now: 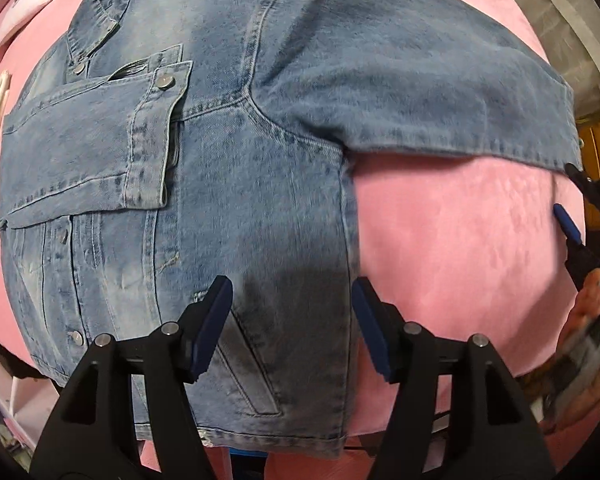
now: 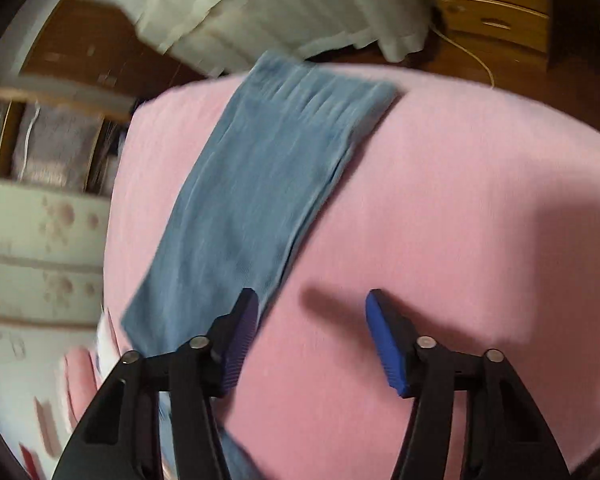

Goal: Fold large clothes

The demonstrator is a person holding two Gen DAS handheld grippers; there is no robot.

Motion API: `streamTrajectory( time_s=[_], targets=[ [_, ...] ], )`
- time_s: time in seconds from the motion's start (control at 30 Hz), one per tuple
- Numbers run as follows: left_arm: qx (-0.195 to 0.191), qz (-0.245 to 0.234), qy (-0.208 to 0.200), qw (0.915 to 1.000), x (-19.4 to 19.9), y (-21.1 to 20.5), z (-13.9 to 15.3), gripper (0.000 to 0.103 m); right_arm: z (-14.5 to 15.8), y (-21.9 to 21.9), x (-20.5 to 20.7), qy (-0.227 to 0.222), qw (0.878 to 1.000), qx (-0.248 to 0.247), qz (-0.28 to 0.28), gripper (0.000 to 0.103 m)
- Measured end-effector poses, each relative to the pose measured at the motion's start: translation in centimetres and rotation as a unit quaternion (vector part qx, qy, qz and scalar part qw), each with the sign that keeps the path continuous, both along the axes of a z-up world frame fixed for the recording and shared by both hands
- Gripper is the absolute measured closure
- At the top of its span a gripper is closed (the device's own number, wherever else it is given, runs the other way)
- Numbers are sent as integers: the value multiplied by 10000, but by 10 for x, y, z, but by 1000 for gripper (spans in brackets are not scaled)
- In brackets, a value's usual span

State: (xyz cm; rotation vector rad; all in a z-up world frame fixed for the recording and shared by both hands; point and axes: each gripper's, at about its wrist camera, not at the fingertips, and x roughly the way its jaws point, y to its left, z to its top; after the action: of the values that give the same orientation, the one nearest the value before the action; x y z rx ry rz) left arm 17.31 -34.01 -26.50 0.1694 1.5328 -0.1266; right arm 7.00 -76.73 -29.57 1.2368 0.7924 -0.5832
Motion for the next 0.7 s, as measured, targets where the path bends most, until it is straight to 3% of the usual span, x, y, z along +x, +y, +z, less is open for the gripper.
streamTrajectory(
  time_s=[0.1, 0.27, 0.4, 0.47, 0.57, 0.7],
  targets=[
    [-26, 195, -3, 9998, 8, -2, 0, 44, -13, -28, 9, -100, 9991, 41, -412, 56],
    [-11, 331, -22, 9994, 17, -5, 1, 44, -16, -62, 30, 46, 9967, -145, -792, 83],
    [15, 512, -115, 9986, 21, 1, 5, 44, -10, -76, 30, 127, 9958, -246, -877, 94],
    [16, 608, -142, 9980, 23, 7, 6, 44, 2, -69, 33, 320, 9943, -546, -855, 97],
    [22, 804, -241, 9965, 25, 21, 10, 44, 36, -52, 47, 805, 9842, -1378, -763, 98],
    [-162, 1244, -354, 9915, 26, 56, 19, 44, 101, -14, 79, 1150, 9562, -2629, -582, 99]
  ],
)
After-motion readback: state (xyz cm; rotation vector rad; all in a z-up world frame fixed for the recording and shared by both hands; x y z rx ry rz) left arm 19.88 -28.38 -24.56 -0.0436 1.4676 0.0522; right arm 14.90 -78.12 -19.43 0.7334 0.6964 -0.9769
